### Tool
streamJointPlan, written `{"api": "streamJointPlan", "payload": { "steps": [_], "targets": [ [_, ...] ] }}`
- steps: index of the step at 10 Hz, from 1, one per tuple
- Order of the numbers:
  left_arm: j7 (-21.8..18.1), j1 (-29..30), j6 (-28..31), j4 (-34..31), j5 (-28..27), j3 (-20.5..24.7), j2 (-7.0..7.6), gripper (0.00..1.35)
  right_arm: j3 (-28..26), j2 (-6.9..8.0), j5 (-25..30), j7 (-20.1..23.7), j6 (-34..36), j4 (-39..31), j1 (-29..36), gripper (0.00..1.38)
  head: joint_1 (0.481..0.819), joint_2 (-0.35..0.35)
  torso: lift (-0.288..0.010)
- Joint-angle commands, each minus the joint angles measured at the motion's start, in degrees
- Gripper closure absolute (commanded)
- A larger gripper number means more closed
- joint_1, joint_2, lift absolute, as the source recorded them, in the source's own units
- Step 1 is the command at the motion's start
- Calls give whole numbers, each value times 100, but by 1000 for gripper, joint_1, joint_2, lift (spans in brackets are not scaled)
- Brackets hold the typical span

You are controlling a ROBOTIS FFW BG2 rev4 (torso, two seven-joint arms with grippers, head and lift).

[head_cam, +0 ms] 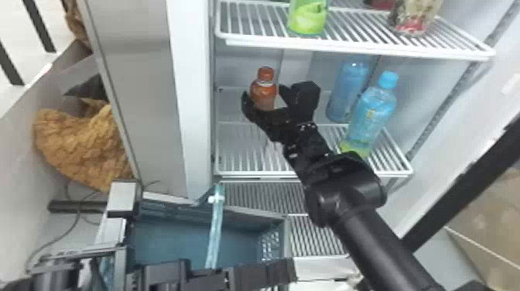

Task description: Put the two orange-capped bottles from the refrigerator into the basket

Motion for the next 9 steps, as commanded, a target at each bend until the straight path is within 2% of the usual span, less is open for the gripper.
{"api": "streamJointPlan", "payload": {
  "steps": [1, 2, 3, 6, 9],
  "targets": [
    [1, -20, -15, 26, 2, -27, 0, 1139, 84, -19, -107, 2, 17, 169, -97, 536, 695, -150, -288],
    [1, -20, -15, 26, 2, -16, 0, 1139, 119, -28, -142, 2, 31, 169, -111, 895, 695, -149, -288],
    [1, -20, -15, 40, 13, -16, 9, 1139, 119, -37, -142, 2, 17, 113, -83, 958, 695, -148, -288],
    [-8, -20, -1, 26, 25, -16, 27, 1139, 107, -45, -164, 2, -222, -141, 86, 952, 695, -144, -288],
    [-34, 36, -1, 26, 25, 7, 27, 1139, -224, -63, 76, 90, -124, -1322, 930, 932, 695, -139, -288]
  ]
}}
